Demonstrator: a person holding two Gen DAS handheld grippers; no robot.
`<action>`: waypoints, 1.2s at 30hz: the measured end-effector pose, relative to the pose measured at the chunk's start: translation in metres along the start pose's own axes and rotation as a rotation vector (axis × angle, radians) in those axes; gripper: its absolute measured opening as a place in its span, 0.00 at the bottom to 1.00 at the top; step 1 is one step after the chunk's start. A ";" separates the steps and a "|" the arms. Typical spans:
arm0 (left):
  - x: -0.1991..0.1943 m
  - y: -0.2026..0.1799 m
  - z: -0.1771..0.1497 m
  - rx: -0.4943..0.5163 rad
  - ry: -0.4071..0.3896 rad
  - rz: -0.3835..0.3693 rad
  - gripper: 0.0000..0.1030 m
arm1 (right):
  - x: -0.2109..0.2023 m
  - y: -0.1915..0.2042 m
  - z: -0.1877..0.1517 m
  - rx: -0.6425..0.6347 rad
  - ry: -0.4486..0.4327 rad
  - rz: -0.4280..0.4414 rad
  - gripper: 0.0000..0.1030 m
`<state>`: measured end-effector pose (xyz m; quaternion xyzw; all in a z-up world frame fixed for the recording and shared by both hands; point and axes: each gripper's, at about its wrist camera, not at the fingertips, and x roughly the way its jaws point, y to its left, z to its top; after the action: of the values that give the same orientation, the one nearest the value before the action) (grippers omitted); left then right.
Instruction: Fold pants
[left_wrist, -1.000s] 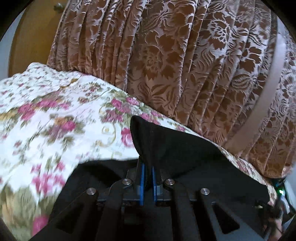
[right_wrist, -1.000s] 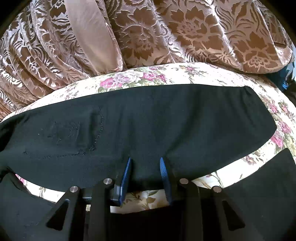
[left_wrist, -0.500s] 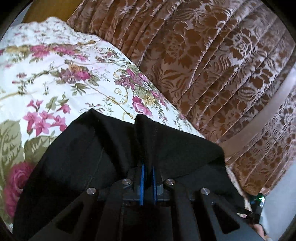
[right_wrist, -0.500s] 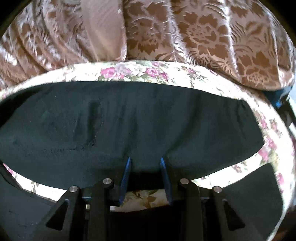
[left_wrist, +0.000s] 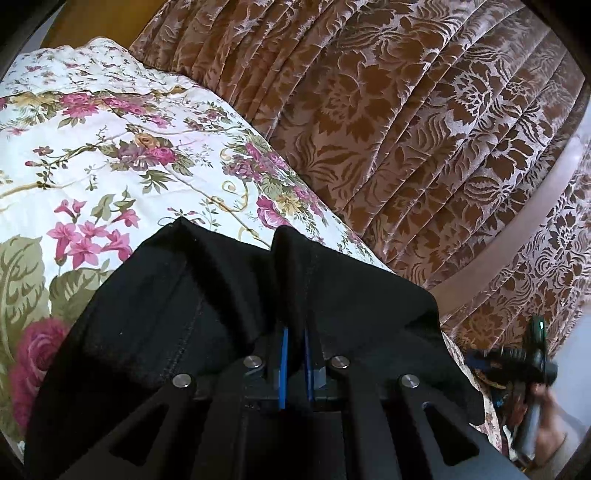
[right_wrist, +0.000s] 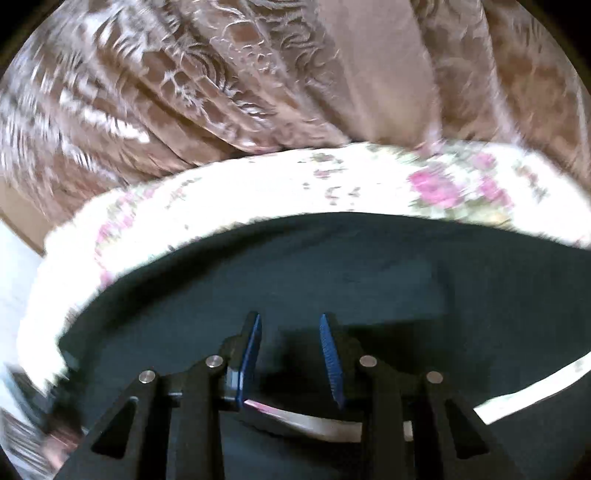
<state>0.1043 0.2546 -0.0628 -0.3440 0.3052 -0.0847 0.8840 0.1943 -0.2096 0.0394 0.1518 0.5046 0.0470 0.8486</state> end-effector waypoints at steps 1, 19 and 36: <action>0.000 0.000 0.000 -0.001 -0.001 -0.003 0.07 | 0.003 0.006 0.007 0.030 0.004 0.025 0.32; -0.001 0.004 -0.002 -0.014 -0.012 -0.047 0.07 | 0.100 0.082 0.041 0.376 0.175 0.095 0.32; -0.023 0.008 0.003 -0.070 -0.064 -0.119 0.07 | 0.027 0.059 -0.017 0.271 -0.023 0.451 0.08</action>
<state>0.0867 0.2706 -0.0554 -0.3947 0.2586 -0.1156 0.8741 0.1966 -0.1441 0.0269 0.3735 0.4500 0.1652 0.7942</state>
